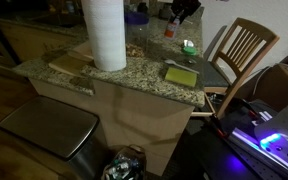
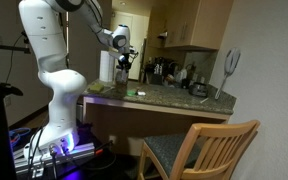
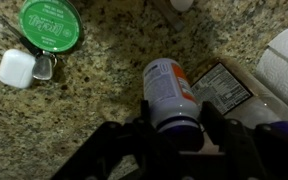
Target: Take the bottle off the green thing and put it on the counter
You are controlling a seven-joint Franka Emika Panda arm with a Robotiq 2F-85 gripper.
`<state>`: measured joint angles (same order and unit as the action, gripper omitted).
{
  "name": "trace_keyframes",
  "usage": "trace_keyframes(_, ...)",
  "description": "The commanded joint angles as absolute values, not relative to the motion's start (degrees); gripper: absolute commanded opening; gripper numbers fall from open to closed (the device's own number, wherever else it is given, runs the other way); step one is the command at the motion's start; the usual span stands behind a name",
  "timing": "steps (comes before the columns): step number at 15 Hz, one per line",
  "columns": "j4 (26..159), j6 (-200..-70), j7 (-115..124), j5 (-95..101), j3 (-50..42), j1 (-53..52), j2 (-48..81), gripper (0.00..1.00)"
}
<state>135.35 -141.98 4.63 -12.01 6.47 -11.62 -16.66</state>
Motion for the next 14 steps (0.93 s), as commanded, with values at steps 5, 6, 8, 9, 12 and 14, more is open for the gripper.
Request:
trace_keyframes(5, 137.9, -143.6, 4.3, -10.9, 7.1, -10.3, -13.8, 0.29)
trace_keyframes(6, 137.6, -143.4, 3.9, -10.4, 7.1, -10.2, -13.3, 0.29)
trace_keyframes(8, 137.0, -142.4, 3.8, -8.5, 7.3, -10.0, -12.3, 0.29)
trace_keyframes(9, 136.8, -142.0, 3.7, -7.6, 7.3, -9.9, -12.0, 0.29)
trace_keyframes(12, 137.1, -141.0, 3.9, -4.8, 7.4, -9.8, -12.5, 0.29)
trace_keyframes(14, 137.4, -141.5, 3.7, -4.5, 7.1, -9.9, -12.6, 0.29)
